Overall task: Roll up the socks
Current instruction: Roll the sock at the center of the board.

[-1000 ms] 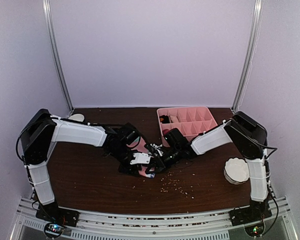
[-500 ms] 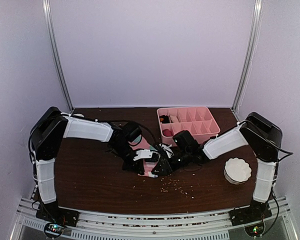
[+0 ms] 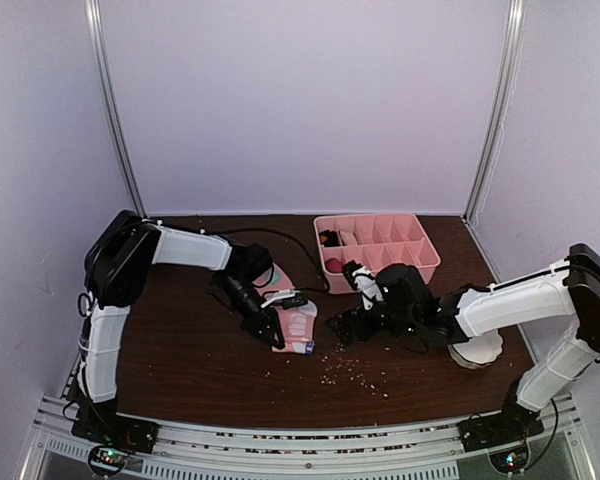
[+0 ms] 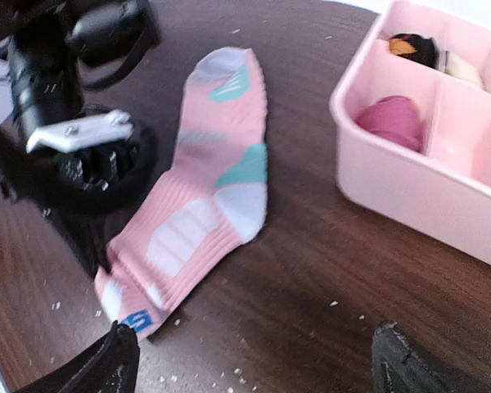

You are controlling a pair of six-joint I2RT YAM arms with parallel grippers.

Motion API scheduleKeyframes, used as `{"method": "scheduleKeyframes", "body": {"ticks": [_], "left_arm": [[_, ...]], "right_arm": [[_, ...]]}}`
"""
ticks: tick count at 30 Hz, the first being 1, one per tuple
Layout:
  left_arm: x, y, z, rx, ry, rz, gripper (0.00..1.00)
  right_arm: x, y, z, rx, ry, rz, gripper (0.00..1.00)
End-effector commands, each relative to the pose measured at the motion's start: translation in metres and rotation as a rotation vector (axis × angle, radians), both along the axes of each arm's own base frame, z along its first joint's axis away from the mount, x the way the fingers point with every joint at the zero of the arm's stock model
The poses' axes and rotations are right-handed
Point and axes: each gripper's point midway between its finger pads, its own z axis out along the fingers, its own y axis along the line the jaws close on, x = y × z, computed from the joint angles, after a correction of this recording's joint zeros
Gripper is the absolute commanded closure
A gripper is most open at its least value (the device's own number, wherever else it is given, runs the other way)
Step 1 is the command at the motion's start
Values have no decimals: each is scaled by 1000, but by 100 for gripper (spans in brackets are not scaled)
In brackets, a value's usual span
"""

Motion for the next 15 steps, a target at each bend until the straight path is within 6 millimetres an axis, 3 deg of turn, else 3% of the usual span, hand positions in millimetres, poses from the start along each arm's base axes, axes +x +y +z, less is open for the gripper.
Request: {"method": "scheduleKeyframes", "body": {"ticks": [1, 4, 7, 11, 15], "left_arm": [[-3, 18, -21, 121, 145, 60, 100], [4, 23, -24, 135, 168, 80, 100], [6, 25, -20, 107, 210, 98, 100], [3, 25, -23, 115, 252, 97, 100], [1, 25, -30, 133, 282, 102, 100]], "right_arm": [[43, -43, -18, 105, 81, -292, 0], [14, -9, -25, 176, 102, -60, 0], [-14, 8, -13, -8, -119, 47, 0], [-53, 41, -6, -21, -260, 340, 0], [-56, 63, -18, -116, -283, 464, 13]]}}
